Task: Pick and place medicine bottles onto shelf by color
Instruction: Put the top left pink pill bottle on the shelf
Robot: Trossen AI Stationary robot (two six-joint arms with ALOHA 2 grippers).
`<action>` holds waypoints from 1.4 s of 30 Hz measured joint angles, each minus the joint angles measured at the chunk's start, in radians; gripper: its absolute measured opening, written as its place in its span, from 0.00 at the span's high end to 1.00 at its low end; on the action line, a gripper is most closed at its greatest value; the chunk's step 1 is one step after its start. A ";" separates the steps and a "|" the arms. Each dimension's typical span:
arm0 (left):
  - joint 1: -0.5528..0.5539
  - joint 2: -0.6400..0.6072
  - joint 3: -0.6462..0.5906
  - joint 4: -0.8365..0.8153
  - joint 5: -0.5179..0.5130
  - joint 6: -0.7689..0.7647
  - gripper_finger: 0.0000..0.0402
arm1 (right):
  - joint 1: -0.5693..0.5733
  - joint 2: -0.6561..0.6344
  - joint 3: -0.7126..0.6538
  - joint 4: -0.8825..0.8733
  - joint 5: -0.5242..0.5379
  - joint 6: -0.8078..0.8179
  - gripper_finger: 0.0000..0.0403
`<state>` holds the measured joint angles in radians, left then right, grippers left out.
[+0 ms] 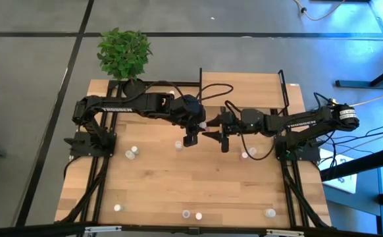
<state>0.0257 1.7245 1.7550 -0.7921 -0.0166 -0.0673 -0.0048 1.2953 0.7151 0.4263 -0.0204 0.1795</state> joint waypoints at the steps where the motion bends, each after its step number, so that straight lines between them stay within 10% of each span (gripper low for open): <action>1: 0.000 0.000 0.000 0.000 0.000 0.000 0.77 | 0.000 0.000 0.000 0.000 0.000 0.000 0.58; 11: 0.000 0.000 0.000 0.000 0.005 -0.001 0.77 | 0.001 0.000 0.000 0.000 0.000 -0.009 0.73; 42: 0.001 0.000 -0.001 0.011 -0.025 0.017 0.73 | 0.000 -0.001 0.000 0.002 0.004 -0.003 0.72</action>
<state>0.0272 1.7245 1.7542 -0.7811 -0.0414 -0.0508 -0.0048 1.2942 0.7151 0.4278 -0.0161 0.1764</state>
